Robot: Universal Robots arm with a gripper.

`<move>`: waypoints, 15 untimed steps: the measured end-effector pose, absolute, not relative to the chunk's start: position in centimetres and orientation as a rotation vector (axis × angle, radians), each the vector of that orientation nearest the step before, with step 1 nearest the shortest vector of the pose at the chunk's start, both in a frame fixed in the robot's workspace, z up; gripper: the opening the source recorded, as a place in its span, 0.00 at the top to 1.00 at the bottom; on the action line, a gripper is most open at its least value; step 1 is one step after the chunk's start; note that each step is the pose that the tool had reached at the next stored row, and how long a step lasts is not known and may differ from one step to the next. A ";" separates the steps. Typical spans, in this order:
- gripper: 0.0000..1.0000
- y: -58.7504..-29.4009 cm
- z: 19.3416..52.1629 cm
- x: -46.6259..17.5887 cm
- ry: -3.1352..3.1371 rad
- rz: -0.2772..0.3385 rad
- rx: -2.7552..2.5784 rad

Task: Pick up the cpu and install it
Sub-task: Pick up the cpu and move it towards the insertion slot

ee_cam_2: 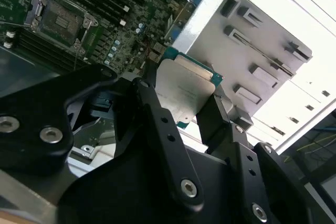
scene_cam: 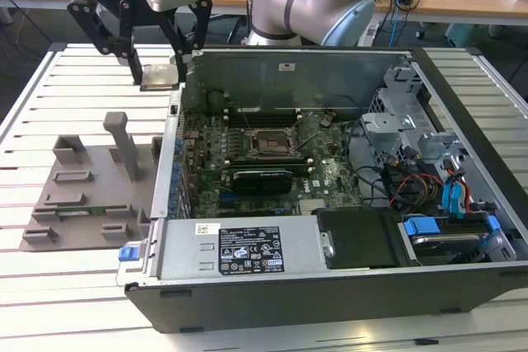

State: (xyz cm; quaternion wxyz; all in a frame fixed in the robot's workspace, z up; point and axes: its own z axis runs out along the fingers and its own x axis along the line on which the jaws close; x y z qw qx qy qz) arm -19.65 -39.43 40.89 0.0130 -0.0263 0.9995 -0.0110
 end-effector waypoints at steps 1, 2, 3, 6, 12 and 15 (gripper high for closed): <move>0.45 -39.4 40.9 -19.5 3.114 -0.034 -0.082; 0.45 -39.4 40.9 -19.3 3.114 -0.034 -0.082; 0.45 -39.4 40.9 -19.0 3.114 -0.034 -0.082; 0.45 -39.4 40.9 -18.4 3.114 -0.034 -0.082; 0.45 -39.4 40.8 -17.0 3.114 -0.034 -0.082; 0.45 -39.3 40.8 -16.1 3.114 -0.034 -0.082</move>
